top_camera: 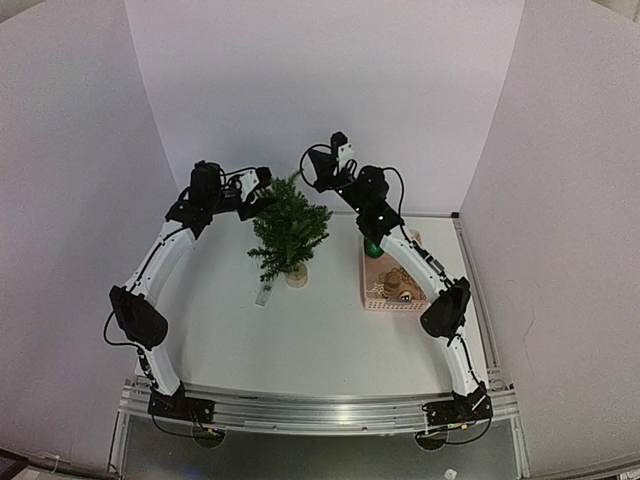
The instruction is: Decorate the small christmas tree
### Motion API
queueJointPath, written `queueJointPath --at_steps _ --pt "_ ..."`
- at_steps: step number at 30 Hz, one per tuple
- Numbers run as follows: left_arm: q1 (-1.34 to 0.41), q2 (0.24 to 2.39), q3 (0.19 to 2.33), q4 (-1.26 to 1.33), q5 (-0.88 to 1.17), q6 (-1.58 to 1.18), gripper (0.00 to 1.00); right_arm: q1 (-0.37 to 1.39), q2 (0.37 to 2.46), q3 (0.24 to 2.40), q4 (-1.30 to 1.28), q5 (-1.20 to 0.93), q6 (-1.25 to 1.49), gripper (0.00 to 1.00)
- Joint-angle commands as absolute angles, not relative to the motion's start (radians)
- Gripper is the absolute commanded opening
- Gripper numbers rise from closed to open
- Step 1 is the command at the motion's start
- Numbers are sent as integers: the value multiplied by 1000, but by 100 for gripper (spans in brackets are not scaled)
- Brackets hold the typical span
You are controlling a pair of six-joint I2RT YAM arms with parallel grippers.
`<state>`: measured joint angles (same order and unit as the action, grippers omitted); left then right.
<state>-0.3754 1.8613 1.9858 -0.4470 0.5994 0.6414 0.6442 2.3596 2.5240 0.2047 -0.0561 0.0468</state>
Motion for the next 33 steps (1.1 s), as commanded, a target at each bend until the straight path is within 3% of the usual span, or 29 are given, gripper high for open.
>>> queueJointPath --at_steps 1,7,11,16,18,25,26,33 --pt "-382 1873 2043 -391 654 626 52 661 2287 2591 215 -80 8 0" --pt "-382 1842 2110 -342 837 478 63 696 2291 2635 212 -92 -88 0" --pt "-383 1845 2159 -185 848 285 65 707 2287 2626 207 -88 -118 0" --pt "-411 1871 2197 -167 816 283 65 716 2282 2615 206 -89 -126 0" --pt "-419 1876 2196 -167 796 295 57 720 2278 2606 206 -90 -130 0" --pt "-423 1879 2197 -123 751 286 4 723 2252 2568 207 -91 -135 0" --pt "-423 1878 2198 -115 743 286 1 723 2252 2569 207 -91 -135 0" --pt "-422 1885 2200 56 614 294 0 723 2265 2577 228 -53 -144 0"
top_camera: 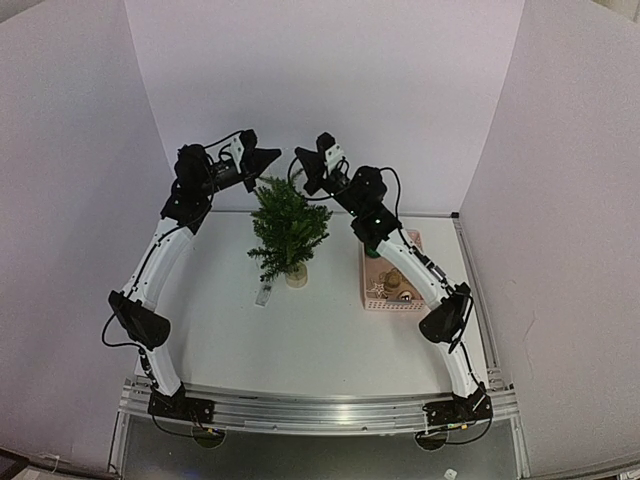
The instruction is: Decorate the small christmas tree
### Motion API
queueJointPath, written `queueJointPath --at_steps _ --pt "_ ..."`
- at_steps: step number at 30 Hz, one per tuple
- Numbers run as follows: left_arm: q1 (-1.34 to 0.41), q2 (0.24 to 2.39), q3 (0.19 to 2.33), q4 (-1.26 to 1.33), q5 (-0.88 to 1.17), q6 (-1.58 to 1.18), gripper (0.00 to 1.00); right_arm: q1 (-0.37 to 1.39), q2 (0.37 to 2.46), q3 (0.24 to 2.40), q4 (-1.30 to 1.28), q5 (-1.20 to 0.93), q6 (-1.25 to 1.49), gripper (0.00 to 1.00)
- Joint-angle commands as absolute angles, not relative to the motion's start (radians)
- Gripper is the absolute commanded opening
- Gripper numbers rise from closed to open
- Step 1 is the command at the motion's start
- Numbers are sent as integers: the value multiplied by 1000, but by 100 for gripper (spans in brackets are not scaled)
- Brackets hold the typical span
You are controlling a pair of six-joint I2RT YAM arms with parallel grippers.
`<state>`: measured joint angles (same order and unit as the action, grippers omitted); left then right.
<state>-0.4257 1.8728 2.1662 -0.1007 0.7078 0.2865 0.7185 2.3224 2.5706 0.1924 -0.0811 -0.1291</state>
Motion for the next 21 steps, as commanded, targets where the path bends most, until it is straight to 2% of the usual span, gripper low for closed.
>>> queueJointPath --at_steps 1,10,16,21 --pt "-422 1891 2199 75 603 305 0 723 2269 2578 237 -36 -150 0" --pt "-418 1989 2201 267 480 433 0 708 2376 2691 291 140 -248 0" --pt "-392 1993 2198 275 453 459 0 704 2354 2600 290 138 -277 0" --pt "-377 2066 2268 278 428 460 0 684 2369 2599 282 218 -260 0"
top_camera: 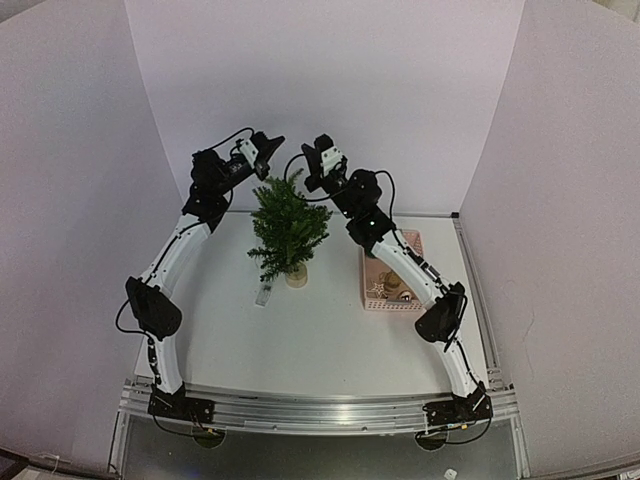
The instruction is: Decorate the small christmas tree
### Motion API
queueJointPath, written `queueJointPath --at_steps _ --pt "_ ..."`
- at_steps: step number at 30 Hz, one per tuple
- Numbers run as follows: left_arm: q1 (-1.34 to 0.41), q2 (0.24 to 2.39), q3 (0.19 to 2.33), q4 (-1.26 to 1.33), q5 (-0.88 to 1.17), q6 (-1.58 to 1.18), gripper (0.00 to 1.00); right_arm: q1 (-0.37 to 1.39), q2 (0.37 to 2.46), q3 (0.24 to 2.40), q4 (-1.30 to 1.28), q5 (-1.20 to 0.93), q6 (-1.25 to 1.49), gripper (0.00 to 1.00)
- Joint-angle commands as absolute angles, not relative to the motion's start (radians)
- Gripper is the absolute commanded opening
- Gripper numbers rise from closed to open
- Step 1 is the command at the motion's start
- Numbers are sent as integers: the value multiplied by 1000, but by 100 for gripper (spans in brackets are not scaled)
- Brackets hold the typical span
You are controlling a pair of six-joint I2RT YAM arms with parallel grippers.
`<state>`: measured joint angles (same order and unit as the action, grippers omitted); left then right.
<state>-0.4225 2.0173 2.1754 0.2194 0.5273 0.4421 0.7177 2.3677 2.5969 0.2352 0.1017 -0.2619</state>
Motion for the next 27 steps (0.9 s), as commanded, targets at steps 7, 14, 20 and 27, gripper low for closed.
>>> queueJointPath --at_steps 7,14,20,27 --pt "-357 2165 2360 208 420 484 0 657 2277 2461 233 276 -282 0" --pt "-354 2170 2382 117 542 478 19 627 2162 2302 192 312 -260 0" --pt "-354 2117 2324 104 604 455 50 592 2107 2272 72 326 -222 0" --pt "-352 2028 2238 96 633 427 63 565 2023 2205 -169 278 -195 0"
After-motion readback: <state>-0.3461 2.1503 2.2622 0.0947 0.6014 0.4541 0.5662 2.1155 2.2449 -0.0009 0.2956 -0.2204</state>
